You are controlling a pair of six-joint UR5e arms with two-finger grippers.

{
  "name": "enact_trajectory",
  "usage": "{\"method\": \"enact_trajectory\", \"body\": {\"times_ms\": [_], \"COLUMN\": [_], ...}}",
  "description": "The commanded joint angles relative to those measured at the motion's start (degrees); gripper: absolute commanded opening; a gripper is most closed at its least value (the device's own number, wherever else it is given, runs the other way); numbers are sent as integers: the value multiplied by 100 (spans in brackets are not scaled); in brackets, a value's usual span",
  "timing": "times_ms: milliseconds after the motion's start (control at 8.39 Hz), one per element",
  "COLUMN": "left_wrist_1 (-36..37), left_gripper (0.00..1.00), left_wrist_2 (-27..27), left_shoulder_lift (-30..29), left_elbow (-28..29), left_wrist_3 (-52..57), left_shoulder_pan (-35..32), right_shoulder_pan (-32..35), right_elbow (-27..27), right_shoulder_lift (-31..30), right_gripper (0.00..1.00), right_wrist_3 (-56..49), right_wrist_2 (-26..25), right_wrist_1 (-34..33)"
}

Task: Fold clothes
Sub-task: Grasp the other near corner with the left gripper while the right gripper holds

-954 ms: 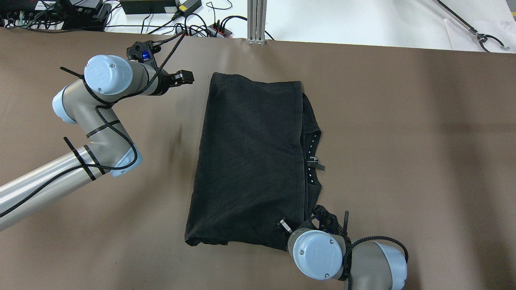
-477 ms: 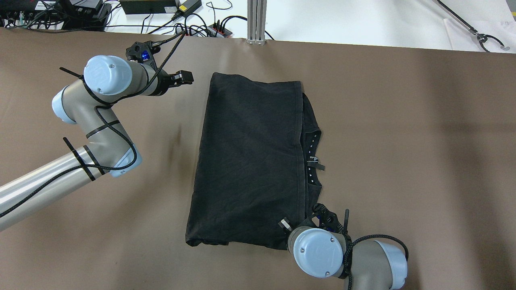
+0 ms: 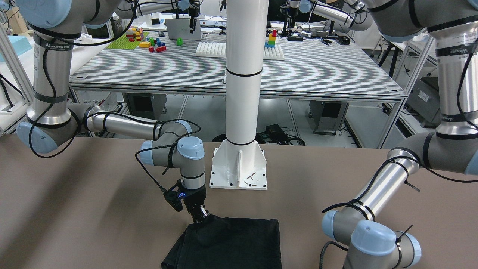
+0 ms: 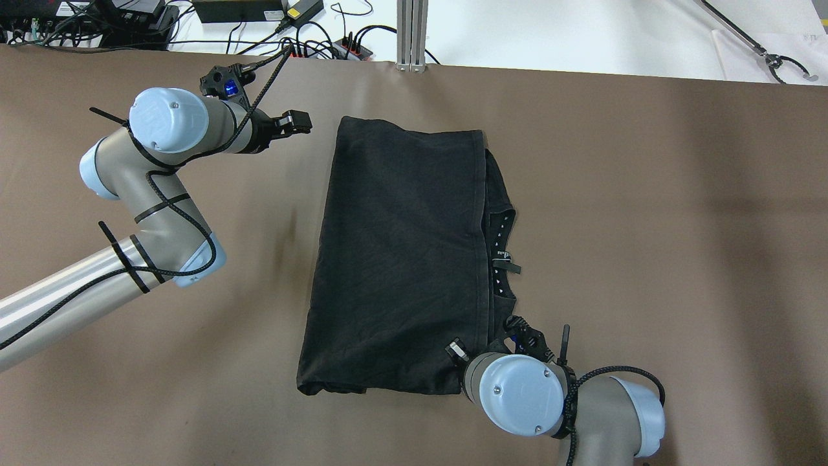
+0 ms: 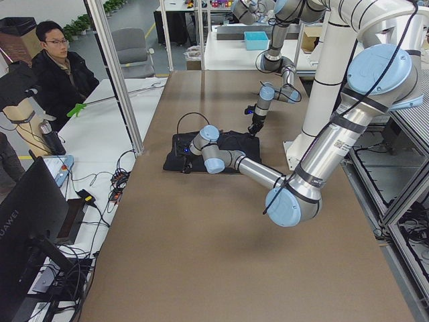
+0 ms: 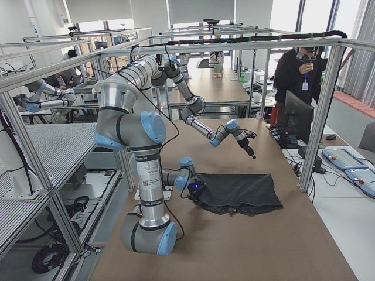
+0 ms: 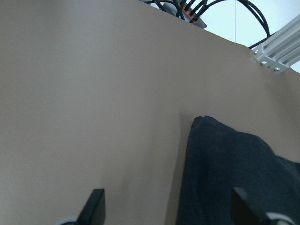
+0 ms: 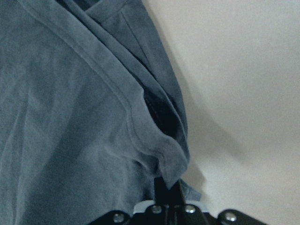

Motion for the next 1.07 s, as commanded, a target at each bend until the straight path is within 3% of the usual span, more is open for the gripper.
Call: {"method": "enact_trajectory", "body": {"times_ms": [0,238,596,715,954], "left_wrist_1": [1006,1187,1187,1161,1187], "left_gripper": [94,94,93,86,67], "left_wrist_2": [71,988,2307,2809,3094], "left_shoulder_lift": [765,1469,1928,2208,2482], "left_elbow": [-1881,-2914,-3094,-3138,-3270], "left_wrist_3": [-1124,-2526,-3902,-4044,-4422], "left_shoulder_pan": [580,1615,3249,3804,4343], "right_shoulder_pan": [8,-18,-123,-141,-141], "right_elbow": [468,549,541,541,532], "right_shoulder_lift": [-347,-393,-402,-393,-402], "right_gripper": [0,0,0,0,0], "right_wrist_3": [-3,67,112,112,112], "right_wrist_2": [92,67,66,66,66], "right_wrist_1": [8,17,17,26,52]}}
